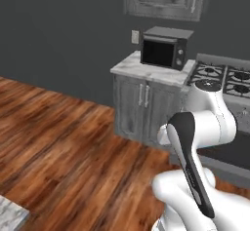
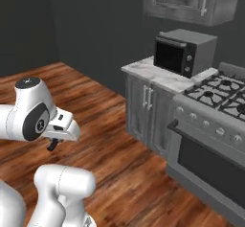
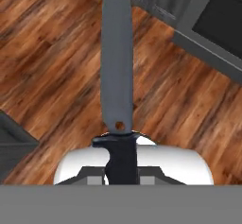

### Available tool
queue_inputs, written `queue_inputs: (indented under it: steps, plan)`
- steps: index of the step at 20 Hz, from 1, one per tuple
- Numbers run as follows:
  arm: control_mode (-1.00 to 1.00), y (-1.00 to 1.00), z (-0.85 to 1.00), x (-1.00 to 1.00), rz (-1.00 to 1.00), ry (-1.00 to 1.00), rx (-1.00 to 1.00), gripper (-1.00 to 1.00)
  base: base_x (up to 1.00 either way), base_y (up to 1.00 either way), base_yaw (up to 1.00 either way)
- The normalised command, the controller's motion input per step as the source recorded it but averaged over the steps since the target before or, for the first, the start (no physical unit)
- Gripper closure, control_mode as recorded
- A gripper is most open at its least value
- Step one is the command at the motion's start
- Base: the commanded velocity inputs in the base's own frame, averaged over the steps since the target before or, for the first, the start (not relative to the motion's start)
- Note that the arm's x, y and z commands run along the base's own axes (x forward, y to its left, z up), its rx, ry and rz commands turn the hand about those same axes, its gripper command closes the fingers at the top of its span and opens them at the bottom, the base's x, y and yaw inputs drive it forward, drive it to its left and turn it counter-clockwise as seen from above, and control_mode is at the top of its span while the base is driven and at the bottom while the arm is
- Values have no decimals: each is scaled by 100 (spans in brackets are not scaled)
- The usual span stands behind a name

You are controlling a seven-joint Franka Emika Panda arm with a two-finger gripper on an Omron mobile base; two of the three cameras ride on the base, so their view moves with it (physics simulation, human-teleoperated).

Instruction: Retrieve the butter from the fridge and place it on a plate on the dining table. Then retrieve the butter knife by the fridge and place it near the plate.

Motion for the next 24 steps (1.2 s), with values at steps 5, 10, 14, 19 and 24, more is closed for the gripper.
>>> queue_inputs:
  steps: [5,10,14,19,24]
  plan:
    - [100,0,0,0,0,0,0,100,78,-22,60]
    - [100,0,0,0,0,0,0,100,80,-13,57]
    - [100,0,0,0,0,0,0,100,99,-1,52]
    - [100,0,0,0,0,0,0,100,100,-17,50]
    - [100,0,0,0,0,0,0,100,100,-32,49]
